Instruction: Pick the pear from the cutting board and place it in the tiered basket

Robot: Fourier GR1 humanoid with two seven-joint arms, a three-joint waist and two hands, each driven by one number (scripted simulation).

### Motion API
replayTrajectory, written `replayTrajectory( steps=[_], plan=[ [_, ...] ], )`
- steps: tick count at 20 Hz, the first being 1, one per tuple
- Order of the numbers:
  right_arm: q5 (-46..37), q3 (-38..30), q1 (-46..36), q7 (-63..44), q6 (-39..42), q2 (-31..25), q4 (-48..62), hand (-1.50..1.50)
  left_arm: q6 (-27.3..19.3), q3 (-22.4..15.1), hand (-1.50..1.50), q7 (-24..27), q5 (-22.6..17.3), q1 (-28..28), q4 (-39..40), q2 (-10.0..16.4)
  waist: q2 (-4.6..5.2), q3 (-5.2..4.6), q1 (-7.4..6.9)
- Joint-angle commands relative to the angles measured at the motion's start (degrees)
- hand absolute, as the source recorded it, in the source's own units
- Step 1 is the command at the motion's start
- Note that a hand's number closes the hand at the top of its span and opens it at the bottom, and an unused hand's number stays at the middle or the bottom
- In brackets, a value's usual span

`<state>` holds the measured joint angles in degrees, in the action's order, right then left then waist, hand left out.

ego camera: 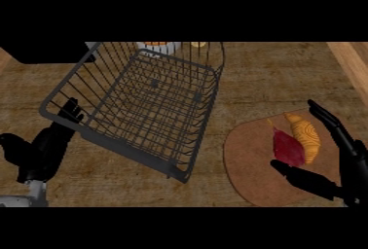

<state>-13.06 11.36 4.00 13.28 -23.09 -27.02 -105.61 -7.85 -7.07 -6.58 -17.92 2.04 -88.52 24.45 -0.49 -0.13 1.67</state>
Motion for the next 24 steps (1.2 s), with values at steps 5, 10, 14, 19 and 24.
replayTrajectory(
  steps=[5, 10, 14, 19, 24],
  plan=[
    [-20.74, 1.20, 9.79, -18.17, 7.47, -17.45, -10.94, -1.50, -0.52, 1.45, 0.00, -2.23, -0.55, 0.71, -0.72, 0.70, -0.14, -0.37, 1.13],
    [-25.05, 5.65, 12.24, -34.01, 21.63, -23.65, -20.46, -1.50, 0.20, -0.96, 0.00, -0.97, 0.70, -2.08, -2.49, -0.33, -0.04, -0.34, -0.73],
    [-30.65, 13.99, 9.01, -49.72, 28.83, -18.58, -30.25, -1.50, -0.16, -0.94, 0.00, -3.32, 1.03, 2.26, -1.42, -1.27, 0.41, -0.05, -1.46],
    [-36.78, 19.95, -3.18, -57.37, 32.88, -7.42, -22.21, -1.50, 4.60, 1.25, 0.00, 1.96, 0.87, 3.70, 6.70, -2.50, 0.67, 0.04, -2.13],
    [-42.39, 20.34, -1.50, -56.96, 30.21, -2.09, -14.42, -1.50, 4.98, 2.32, 0.00, 1.55, 1.88, 1.28, 3.35, -2.98, 0.51, 0.13, -1.71]
  ],
)
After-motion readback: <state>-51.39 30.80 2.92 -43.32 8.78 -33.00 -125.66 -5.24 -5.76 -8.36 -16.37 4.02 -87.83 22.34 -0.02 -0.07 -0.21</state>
